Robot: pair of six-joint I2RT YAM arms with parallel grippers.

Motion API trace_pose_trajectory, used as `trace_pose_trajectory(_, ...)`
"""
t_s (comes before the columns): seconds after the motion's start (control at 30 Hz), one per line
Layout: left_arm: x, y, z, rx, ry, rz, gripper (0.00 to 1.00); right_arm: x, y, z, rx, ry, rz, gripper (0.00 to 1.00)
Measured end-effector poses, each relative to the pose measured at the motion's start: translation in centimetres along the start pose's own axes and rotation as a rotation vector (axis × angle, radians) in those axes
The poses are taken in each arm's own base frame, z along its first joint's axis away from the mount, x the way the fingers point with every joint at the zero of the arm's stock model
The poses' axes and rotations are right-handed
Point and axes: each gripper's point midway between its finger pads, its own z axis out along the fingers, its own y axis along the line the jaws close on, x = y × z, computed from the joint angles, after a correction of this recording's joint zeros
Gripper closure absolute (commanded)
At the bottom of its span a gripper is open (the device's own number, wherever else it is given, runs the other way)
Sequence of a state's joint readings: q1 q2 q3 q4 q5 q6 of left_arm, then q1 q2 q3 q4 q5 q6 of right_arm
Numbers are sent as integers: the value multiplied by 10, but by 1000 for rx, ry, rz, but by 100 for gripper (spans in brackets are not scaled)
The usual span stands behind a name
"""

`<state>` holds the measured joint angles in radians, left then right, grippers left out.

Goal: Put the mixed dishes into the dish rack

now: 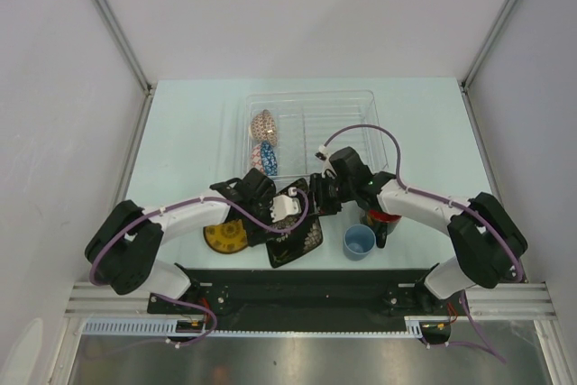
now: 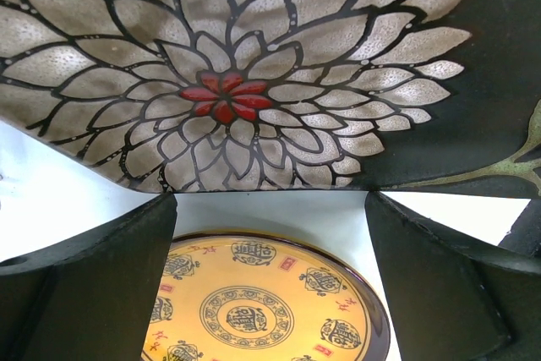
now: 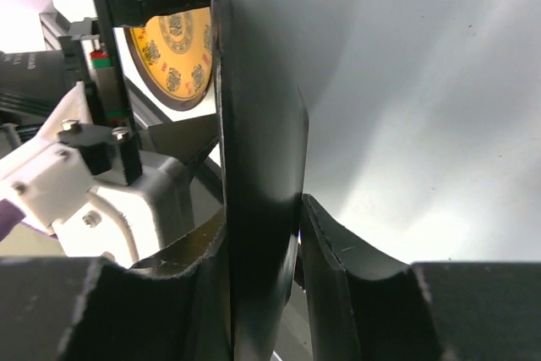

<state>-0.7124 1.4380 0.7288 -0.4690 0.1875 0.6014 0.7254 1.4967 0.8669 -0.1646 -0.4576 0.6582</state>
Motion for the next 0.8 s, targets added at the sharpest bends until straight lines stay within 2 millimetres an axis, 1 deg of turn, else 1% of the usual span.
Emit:
trace_pose_trajectory(0.07, 0, 0, 0, -1, 0, -3, 0, 0, -1, 1, 4, 3, 2, 79)
trace_pose_trajectory(0.13, 0, 0, 0, -2, 0, -9, 0, 0, -3, 3, 10, 5, 4, 86)
trace_pose_trajectory(0.17, 0, 0, 0, -3, -1, -13, 0, 0, -3, 3, 13, 4, 5, 98)
trace_pose_trajectory(0.2, 0, 0, -1, -5, -1, -17, 0, 0, -4, 3, 16, 3, 5, 100)
trace_pose_trajectory(0.3, -2, 1, -2, -18, -11, -32, 0, 0, -7, 3, 32, 4, 0, 100)
trace_pose_trajectory(0.33, -6, 3, -4, -30, -31, -38, 0, 1, -7, 3, 40, 5, -6, 100)
trace_pose_trajectory(0.4, -24, 14, -10, -67, -109, -51, 0, 8, -7, 3, 56, 28, -25, 100)
trace_pose_trajectory(0.47, -43, 28, -25, -105, -181, -71, 0, 18, -7, 3, 69, 64, -44, 100)
trace_pose_trajectory(0.53, -62, 53, -50, -160, -264, -112, 0, 24, -7, 0, 83, 94, -64, 100)
trace_pose_trajectory(0.57, -70, 62, -65, -167, -303, -146, 0, 25, -7, -2, 94, 101, -85, 100)
trace_pose_trajectory(0.6, -73, 70, -77, -183, -327, -170, 0, 27, -11, -4, 122, 107, -99, 100)
trace_pose_trajectory(0.7, -81, 110, -127, -293, -420, -227, 0, 24, -13, -12, 147, 100, -133, 100)
trace_pose_trajectory(0.77, -79, 133, -162, -379, -473, -260, 0, 24, -15, -17, 167, 96, -158, 100)
trace_pose_trajectory(0.8, -77, 138, -172, -404, -485, -268, 0, 23, -17, -18, 175, 95, -163, 100)
